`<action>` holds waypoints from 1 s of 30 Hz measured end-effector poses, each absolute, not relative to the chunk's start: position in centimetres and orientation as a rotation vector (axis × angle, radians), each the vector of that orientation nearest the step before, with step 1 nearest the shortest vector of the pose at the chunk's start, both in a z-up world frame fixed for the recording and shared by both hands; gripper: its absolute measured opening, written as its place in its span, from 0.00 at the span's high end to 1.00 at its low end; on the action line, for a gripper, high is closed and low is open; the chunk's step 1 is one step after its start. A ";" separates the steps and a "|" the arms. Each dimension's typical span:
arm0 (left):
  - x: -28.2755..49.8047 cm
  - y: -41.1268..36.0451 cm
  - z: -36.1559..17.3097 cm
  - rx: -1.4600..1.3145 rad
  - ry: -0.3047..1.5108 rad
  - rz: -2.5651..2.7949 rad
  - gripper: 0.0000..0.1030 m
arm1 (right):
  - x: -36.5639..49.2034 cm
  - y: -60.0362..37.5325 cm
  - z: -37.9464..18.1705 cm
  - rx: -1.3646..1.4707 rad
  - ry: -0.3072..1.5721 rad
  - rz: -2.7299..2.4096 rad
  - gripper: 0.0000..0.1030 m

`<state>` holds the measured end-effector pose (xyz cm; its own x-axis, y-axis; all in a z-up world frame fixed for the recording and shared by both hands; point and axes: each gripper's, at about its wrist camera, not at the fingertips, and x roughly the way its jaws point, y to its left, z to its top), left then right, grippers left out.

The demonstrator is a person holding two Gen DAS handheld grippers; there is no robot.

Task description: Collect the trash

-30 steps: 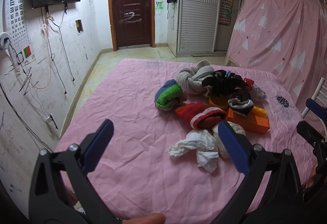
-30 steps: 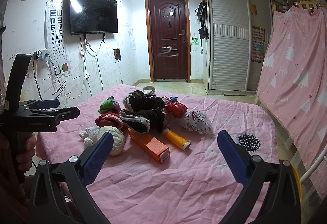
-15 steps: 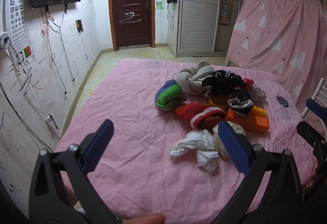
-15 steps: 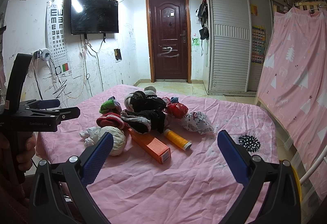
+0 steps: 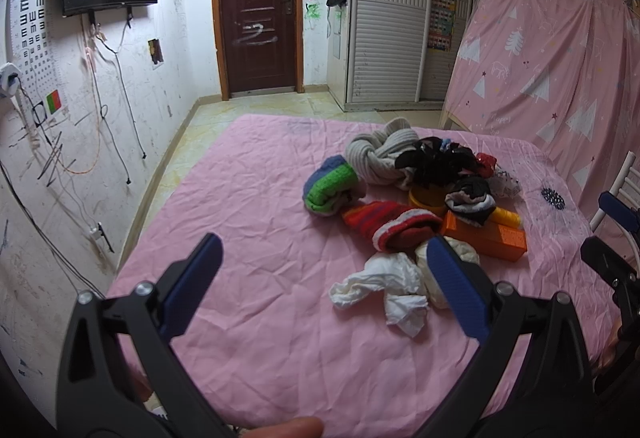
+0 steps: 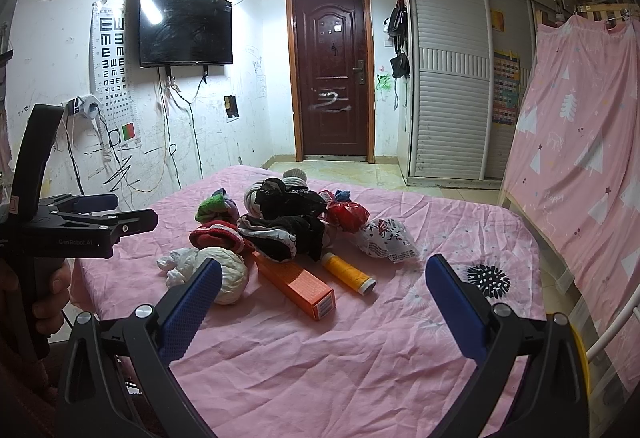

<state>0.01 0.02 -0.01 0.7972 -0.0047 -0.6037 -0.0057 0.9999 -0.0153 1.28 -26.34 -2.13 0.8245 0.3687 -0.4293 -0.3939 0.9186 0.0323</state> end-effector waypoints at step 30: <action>0.6 0.0 -0.3 -0.014 0.667 -0.004 0.05 | 1.7 -26.4 -2.6 -0.049 0.462 0.397 0.08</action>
